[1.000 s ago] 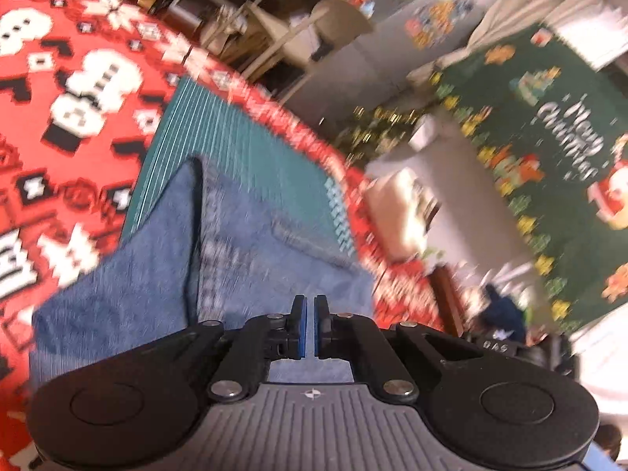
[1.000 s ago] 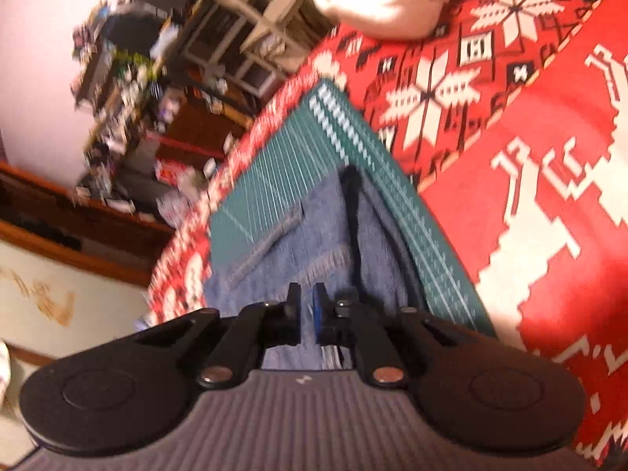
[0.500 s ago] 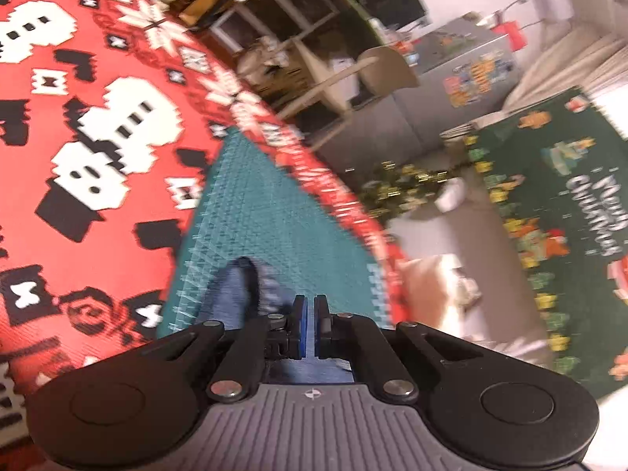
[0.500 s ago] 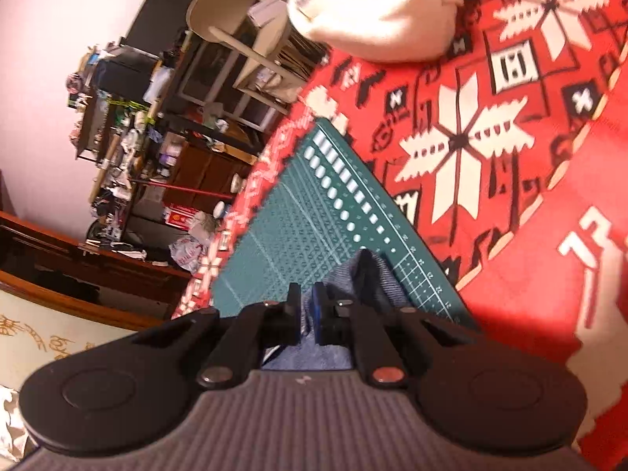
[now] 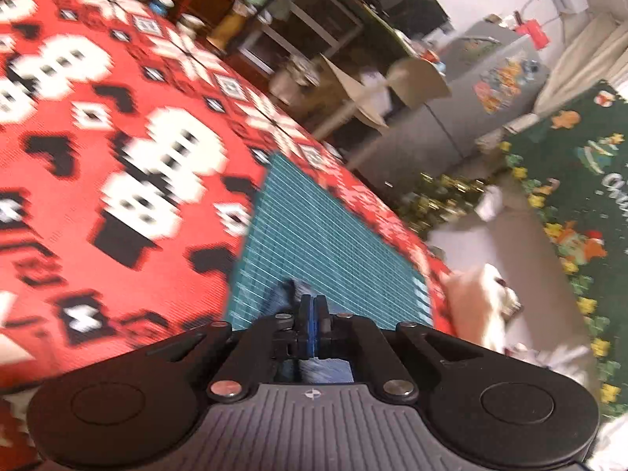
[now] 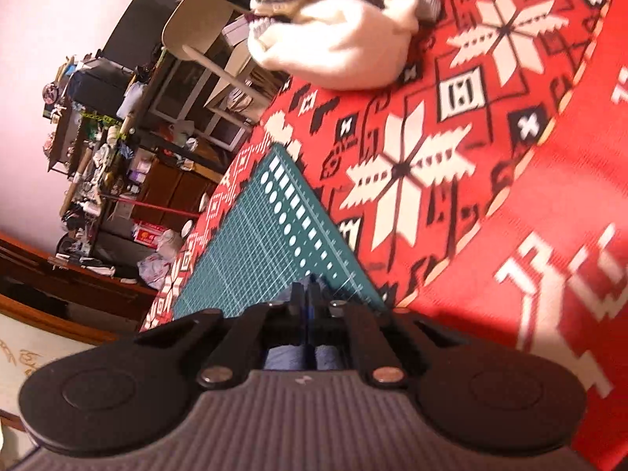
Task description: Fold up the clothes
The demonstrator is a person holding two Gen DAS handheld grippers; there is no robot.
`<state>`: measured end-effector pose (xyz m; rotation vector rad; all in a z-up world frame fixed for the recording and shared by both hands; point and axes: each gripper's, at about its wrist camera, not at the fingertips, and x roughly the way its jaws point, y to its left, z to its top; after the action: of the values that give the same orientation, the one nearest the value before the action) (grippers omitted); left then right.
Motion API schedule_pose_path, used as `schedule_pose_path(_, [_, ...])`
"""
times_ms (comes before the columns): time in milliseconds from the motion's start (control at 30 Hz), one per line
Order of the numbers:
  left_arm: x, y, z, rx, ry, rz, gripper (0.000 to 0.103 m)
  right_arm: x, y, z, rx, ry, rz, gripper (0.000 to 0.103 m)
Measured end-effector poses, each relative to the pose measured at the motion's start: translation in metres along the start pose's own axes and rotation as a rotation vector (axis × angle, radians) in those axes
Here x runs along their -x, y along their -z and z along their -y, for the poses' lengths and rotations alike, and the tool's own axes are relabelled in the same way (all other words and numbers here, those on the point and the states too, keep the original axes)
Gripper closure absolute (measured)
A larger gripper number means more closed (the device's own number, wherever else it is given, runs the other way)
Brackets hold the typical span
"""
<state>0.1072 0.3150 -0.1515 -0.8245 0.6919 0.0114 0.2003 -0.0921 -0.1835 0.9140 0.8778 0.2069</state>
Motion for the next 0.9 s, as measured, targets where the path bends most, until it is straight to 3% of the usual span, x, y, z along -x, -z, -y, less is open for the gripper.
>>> schedule_pose_path(67, [0.004, -0.005, -0.009, 0.047, 0.003, 0.013, 0.103, 0.003, -0.003, 0.0, -0.015, -0.011, 0.015, 0.102])
schedule_pose_path(167, [0.006, -0.009, -0.01, 0.1, 0.117, 0.008, 0.102, 0.004, -0.005, -0.005, -0.018, -0.038, 0.026, 0.101])
schedule_pose_path(267, [-0.001, -0.007, 0.005, 0.053, 0.184, -0.025, 0.102, -0.003, 0.001, -0.017, 0.02, -0.077, -0.001, 0.101])
schedule_pose_path(367, [-0.017, 0.001, 0.019, -0.017, 0.138, -0.058, 0.102, -0.013, 0.005, -0.022, 0.054, -0.085, -0.041, 0.101])
schedule_pose_path(433, [-0.024, 0.007, 0.016, -0.016, 0.098, -0.062, 0.102, -0.019, 0.006, -0.018, 0.051, -0.07, -0.06, 0.102])
schedule_pose_path(533, [-0.021, 0.005, 0.006, 0.014, 0.099, -0.042, 0.101, -0.02, 0.002, -0.007, 0.019, -0.044, -0.046, 0.103])
schedule_pose_path(633, [-0.011, -0.001, 0.003, 0.015, 0.06, -0.002, 0.101, -0.015, -0.004, 0.0, 0.056, 0.077, 0.005, 0.103])
schedule_pose_path(767, [0.006, -0.006, -0.001, 0.031, 0.037, 0.036, 0.101, -0.005, -0.011, 0.008, -0.054, -0.016, 0.032, 0.103])
schedule_pose_path(900, [0.018, 0.002, 0.006, 0.046, 0.114, 0.005, 0.101, 0.002, -0.009, -0.006, -0.025, -0.08, 0.019, 0.103])
